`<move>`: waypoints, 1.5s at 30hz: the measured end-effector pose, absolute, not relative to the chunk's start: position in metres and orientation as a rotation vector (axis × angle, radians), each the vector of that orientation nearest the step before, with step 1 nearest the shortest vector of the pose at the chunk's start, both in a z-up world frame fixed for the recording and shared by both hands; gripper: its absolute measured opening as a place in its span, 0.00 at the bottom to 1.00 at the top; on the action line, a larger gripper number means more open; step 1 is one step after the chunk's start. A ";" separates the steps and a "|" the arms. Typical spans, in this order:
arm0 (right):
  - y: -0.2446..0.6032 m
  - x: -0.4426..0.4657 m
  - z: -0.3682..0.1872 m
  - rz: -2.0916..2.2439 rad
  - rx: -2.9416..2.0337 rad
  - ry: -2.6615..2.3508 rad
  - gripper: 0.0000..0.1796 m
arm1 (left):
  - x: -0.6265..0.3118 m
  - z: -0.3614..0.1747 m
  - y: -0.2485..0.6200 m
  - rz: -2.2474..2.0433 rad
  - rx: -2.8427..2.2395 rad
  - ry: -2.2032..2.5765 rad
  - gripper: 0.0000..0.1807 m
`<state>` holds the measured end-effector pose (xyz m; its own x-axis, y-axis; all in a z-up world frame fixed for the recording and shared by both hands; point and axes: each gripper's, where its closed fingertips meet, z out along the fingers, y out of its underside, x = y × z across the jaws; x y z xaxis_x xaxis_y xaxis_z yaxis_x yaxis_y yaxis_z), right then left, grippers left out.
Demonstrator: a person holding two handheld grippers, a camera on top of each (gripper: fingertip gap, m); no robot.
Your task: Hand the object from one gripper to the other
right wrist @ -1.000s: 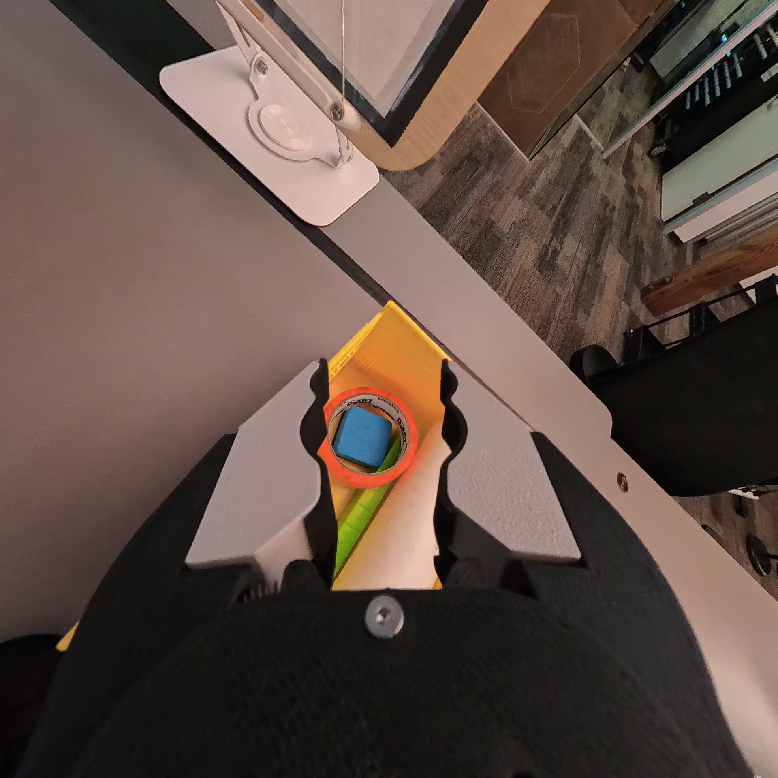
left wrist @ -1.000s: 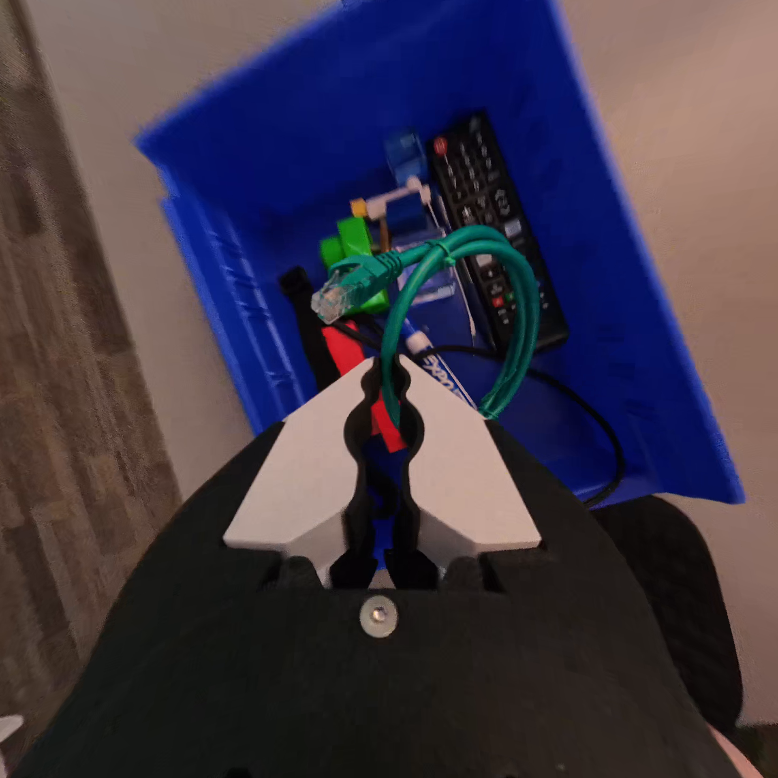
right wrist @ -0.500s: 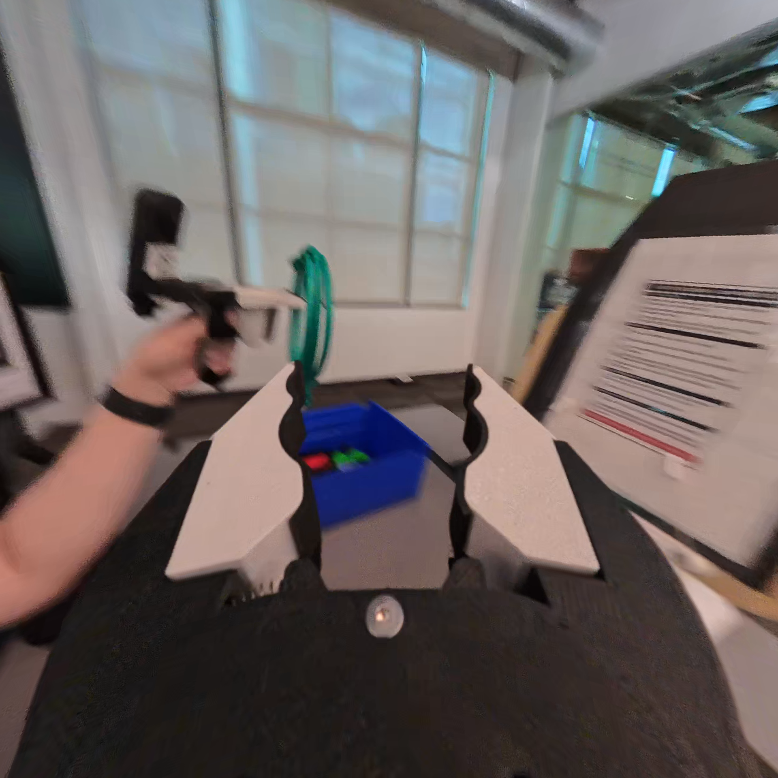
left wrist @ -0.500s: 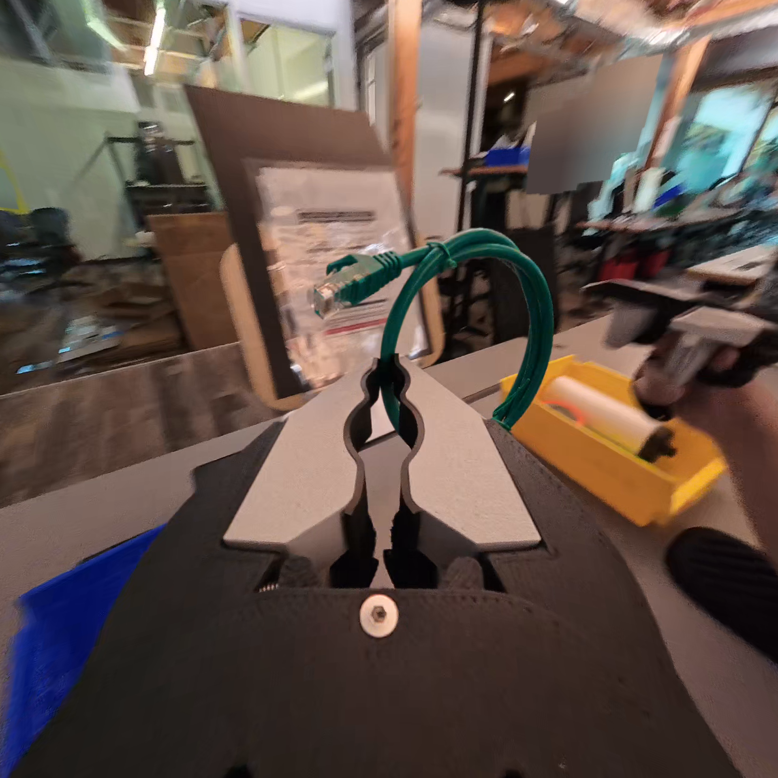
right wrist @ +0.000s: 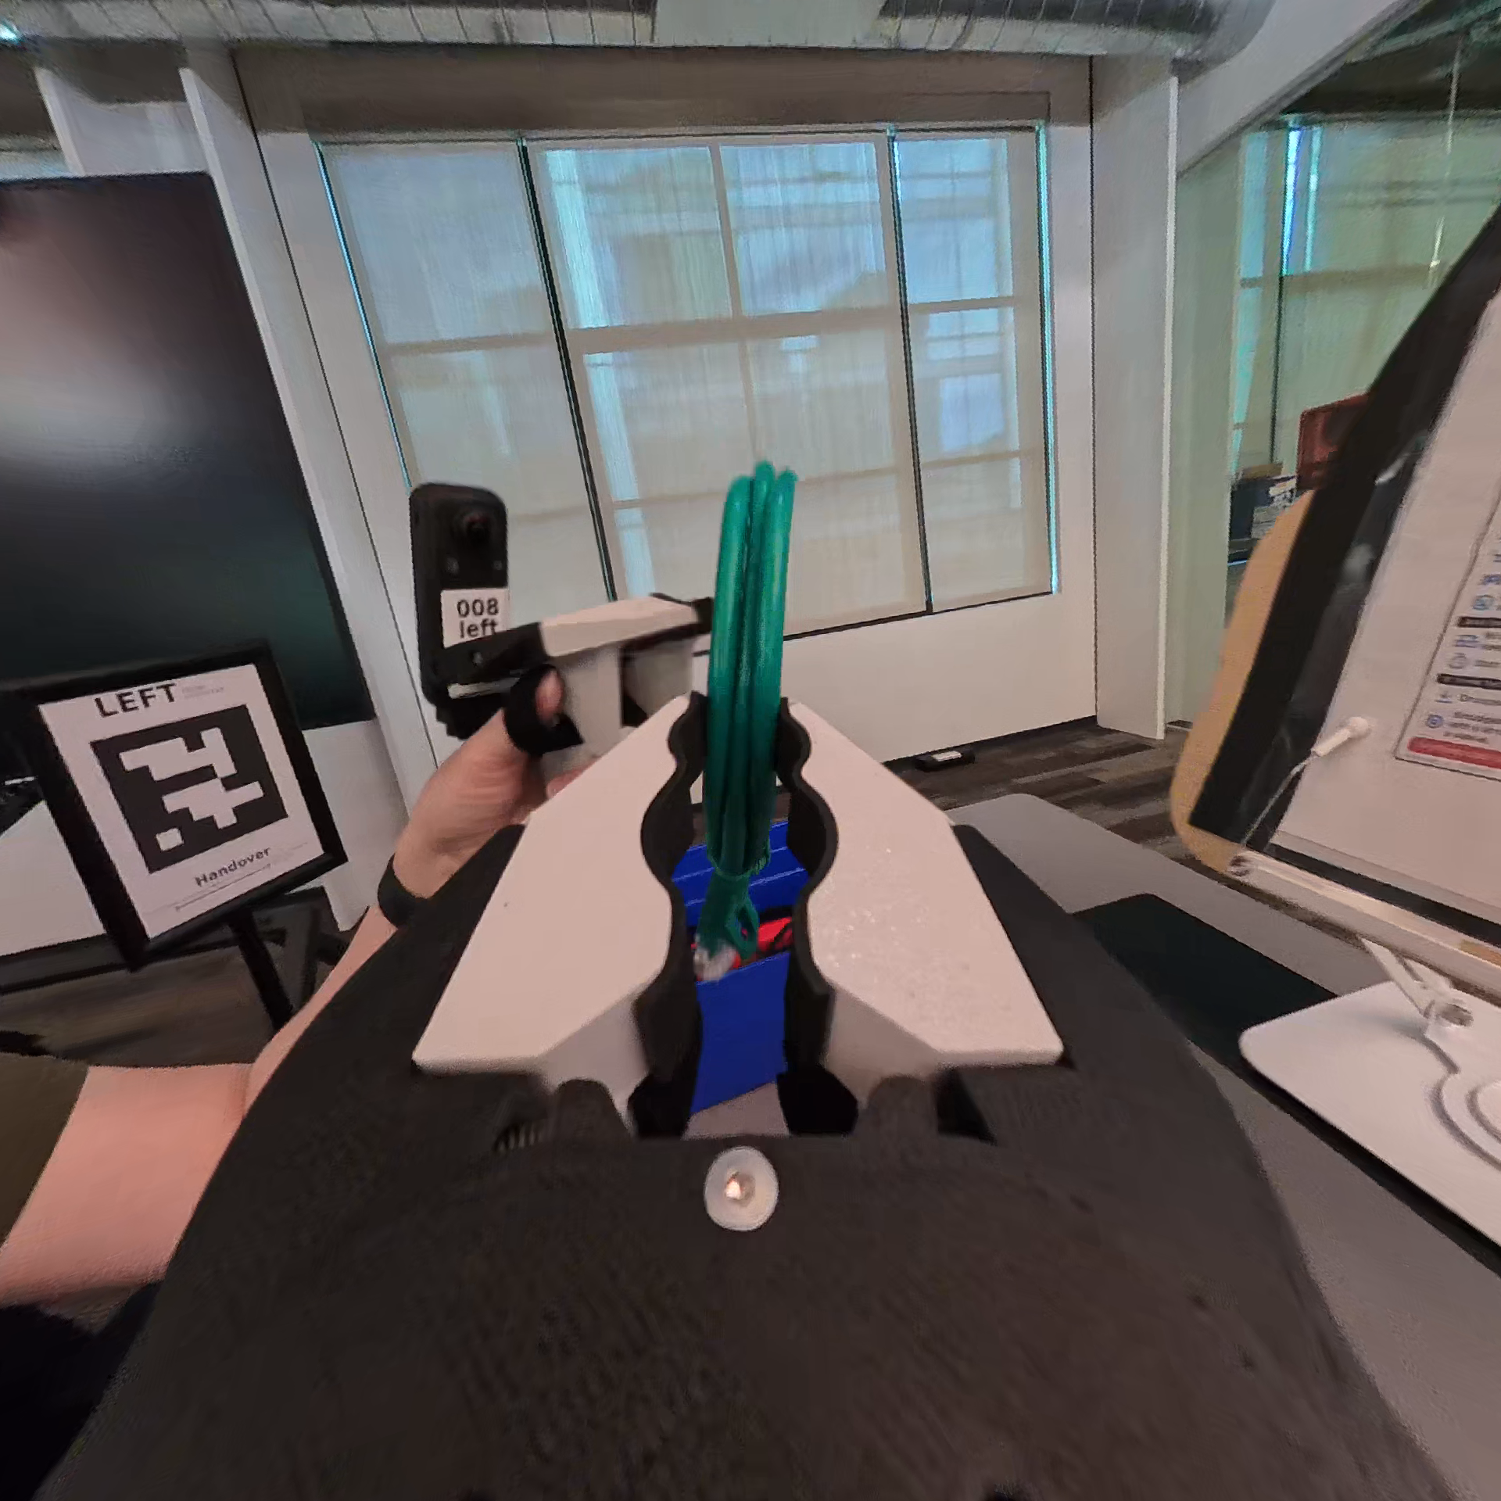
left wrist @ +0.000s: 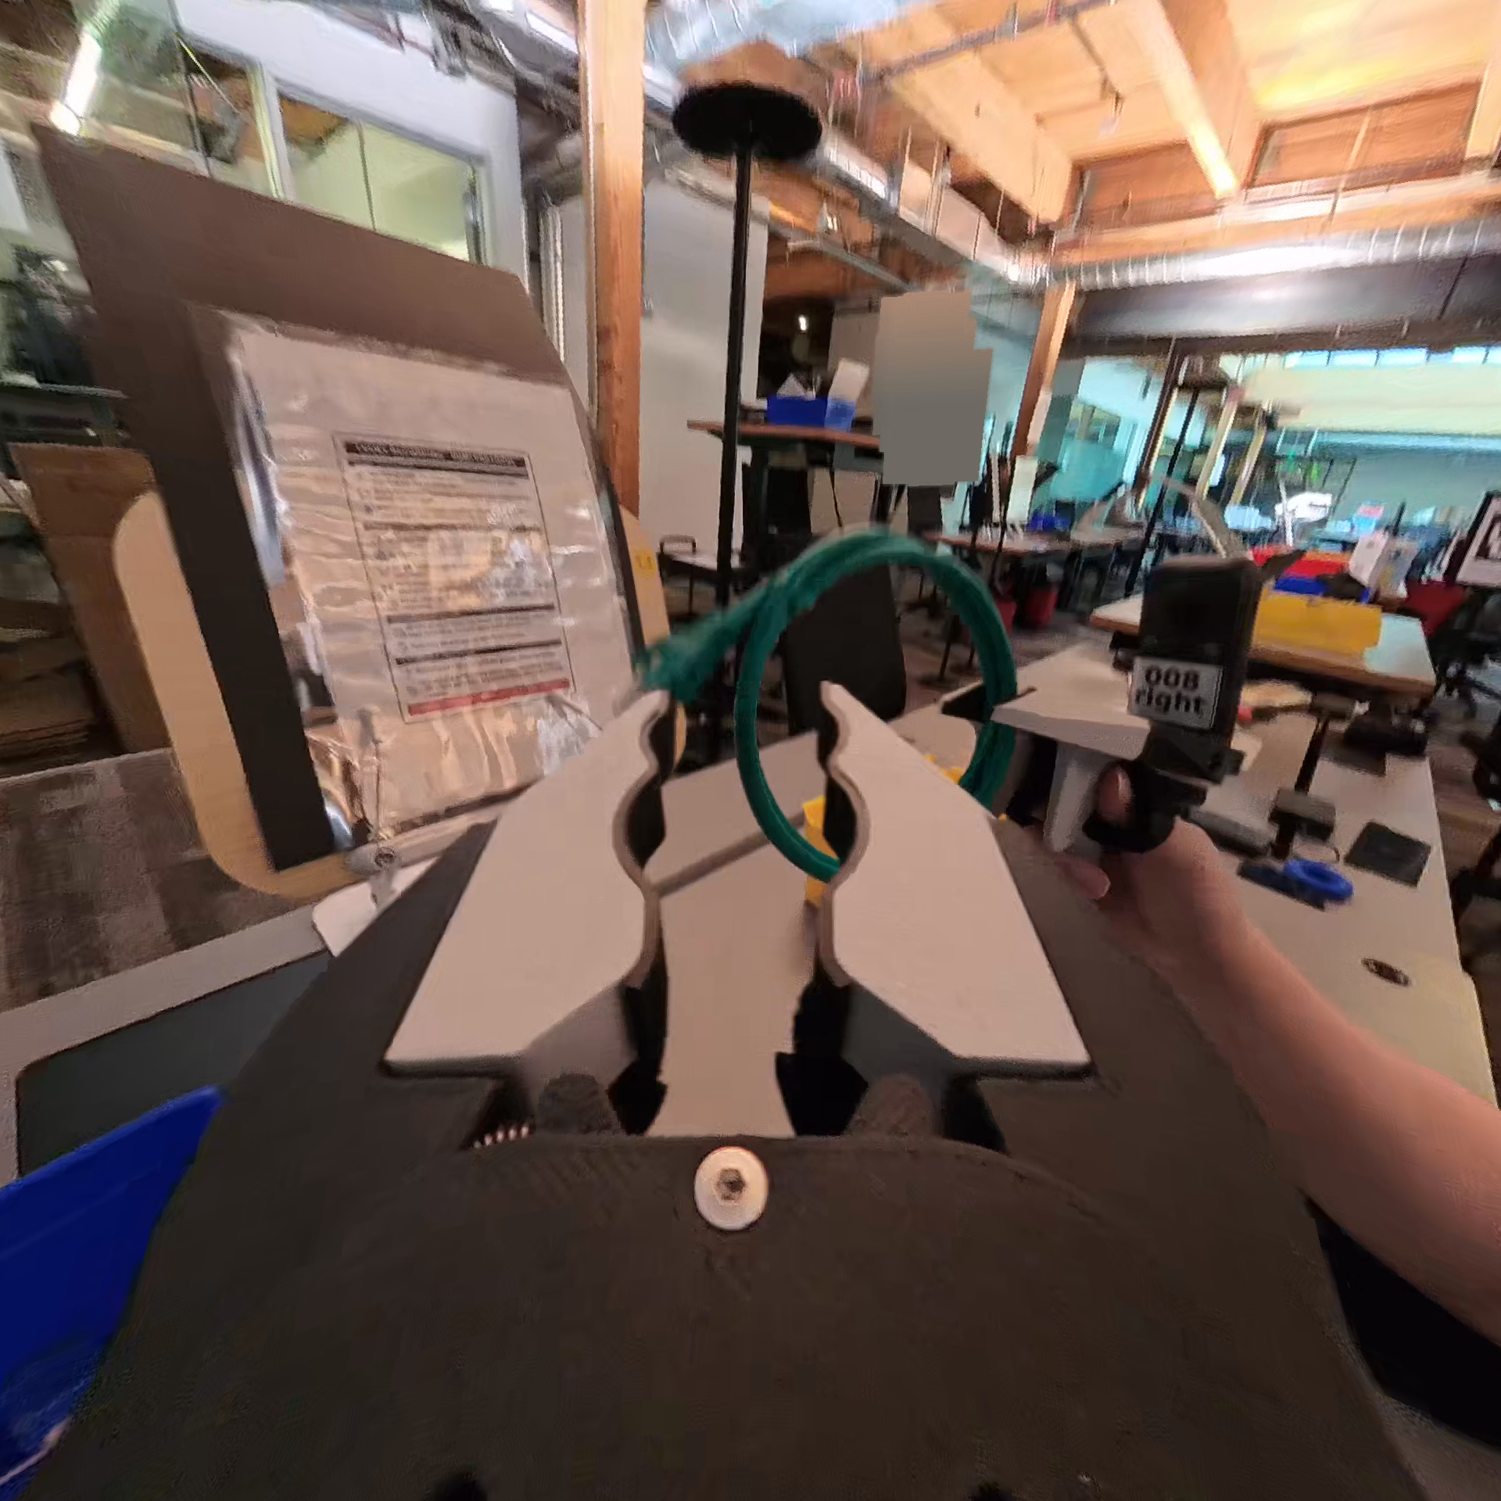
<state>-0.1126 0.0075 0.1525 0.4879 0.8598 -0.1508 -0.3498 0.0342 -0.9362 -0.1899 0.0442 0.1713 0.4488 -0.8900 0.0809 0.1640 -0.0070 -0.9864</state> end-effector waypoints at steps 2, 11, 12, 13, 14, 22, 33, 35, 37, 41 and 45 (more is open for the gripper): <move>0.014 -0.094 0.153 1.025 -1.224 -0.504 0.08 | -0.202 0.182 0.047 -0.952 -1.260 0.673 0.24; 0.083 -0.022 0.074 1.747 -1.359 0.090 0.06 | -0.209 0.159 0.067 -0.685 -1.329 0.782 0.30; 0.087 -0.022 0.067 1.805 -1.353 0.130 0.06 | -0.203 0.151 0.071 -0.633 -1.340 0.818 0.31; 0.089 -0.024 0.062 1.847 -1.350 0.156 0.06 | -0.196 0.141 0.075 -0.566 -1.351 0.864 0.33; 0.089 -0.028 0.060 1.884 -1.348 0.163 0.06 | -0.189 0.130 0.077 -0.499 -1.357 0.925 0.34; 0.074 -0.047 0.085 1.938 -1.314 0.146 0.05 | -0.104 0.044 0.033 -0.089 -1.067 1.500 0.37; 0.044 -0.085 0.121 1.743 -1.353 -0.005 0.10 | -0.082 0.041 0.031 0.204 -0.886 1.446 0.00; 0.042 -0.085 0.119 1.520 -1.464 -0.136 0.19 | -0.083 0.052 0.026 0.064 -0.957 1.403 0.00; 0.046 -0.074 0.115 1.267 -1.542 -0.220 0.26 | -0.087 0.067 0.023 -0.130 -1.049 1.336 0.00; 0.042 -0.048 0.143 0.947 -1.401 -0.286 0.32 | -0.111 0.101 0.022 -0.553 -1.208 1.184 0.00; 0.030 -0.038 0.168 0.652 -1.229 -0.348 0.32 | -0.149 0.141 0.002 -0.849 -1.095 1.167 0.00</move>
<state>-0.0383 0.0303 0.1682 0.7705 0.6301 -0.0963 -0.2707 0.1867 -0.9444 -0.1492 0.0016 0.1411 0.2145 -0.9372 -0.2749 -0.0268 0.2757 -0.9609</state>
